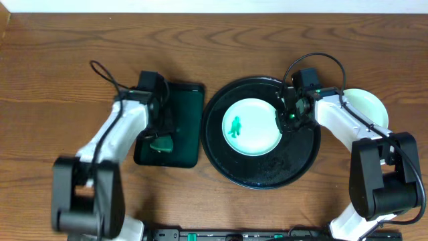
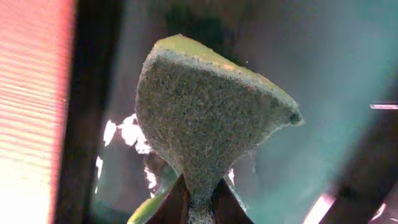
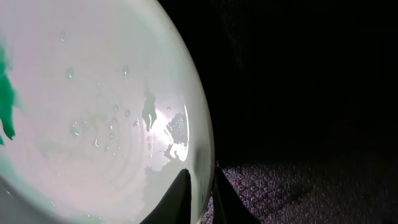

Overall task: Clean dirty plates on tray and stack at the side
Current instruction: 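Dip the sponge in the water with the left gripper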

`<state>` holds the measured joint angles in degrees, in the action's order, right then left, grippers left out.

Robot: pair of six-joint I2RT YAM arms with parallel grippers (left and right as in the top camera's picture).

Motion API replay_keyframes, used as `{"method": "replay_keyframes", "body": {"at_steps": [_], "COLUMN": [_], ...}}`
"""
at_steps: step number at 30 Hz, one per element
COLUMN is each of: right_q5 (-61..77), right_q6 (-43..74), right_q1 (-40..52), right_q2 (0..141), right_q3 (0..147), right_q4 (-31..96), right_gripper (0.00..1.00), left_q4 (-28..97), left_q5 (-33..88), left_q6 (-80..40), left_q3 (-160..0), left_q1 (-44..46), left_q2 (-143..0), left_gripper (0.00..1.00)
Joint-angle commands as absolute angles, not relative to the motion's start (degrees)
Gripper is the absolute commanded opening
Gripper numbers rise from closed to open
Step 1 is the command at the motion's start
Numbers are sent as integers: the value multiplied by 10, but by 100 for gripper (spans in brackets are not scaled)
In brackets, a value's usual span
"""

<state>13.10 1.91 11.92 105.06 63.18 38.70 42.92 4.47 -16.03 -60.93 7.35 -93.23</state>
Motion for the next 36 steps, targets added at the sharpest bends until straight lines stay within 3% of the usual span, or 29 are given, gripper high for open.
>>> {"method": "replay_keyframes", "body": {"at_steps": [1, 8, 24, 25, 27, 29, 33, 36], "right_q5": [136, 136, 136, 136, 136, 136, 136, 136], "right_q6": [23, 23, 23, 23, 23, 23, 26, 30], "right_q1": [121, 121, 121, 121, 121, 121, 121, 121], "right_q2": [1046, 1046, 1046, 1046, 1046, 1046, 1046, 1046], "right_q3": [628, 628, 628, 628, 628, 628, 628, 628], "right_q4": [386, 386, 385, 385, 385, 381, 363, 361], "right_gripper": [10, 9, 1, 4, 21, 24, 9, 7], "left_q4": [429, 445, 447, 447, 448, 449, 449, 449], "left_q5": [38, 37, 34, 34, 34, 34, 34, 34], "left_q6": [-146, -124, -107, -107, -107, -107, -107, -107], "left_q3": [-612, -612, -612, -612, -612, -612, -612, -612], "left_q1": [74, 74, 74, 74, 74, 74, 74, 74], "left_q2": [-837, -736, -768, -769, -771, -772, -772, -772], "left_gripper": [7, 7, 7, 7, 7, 7, 8, 7]}}
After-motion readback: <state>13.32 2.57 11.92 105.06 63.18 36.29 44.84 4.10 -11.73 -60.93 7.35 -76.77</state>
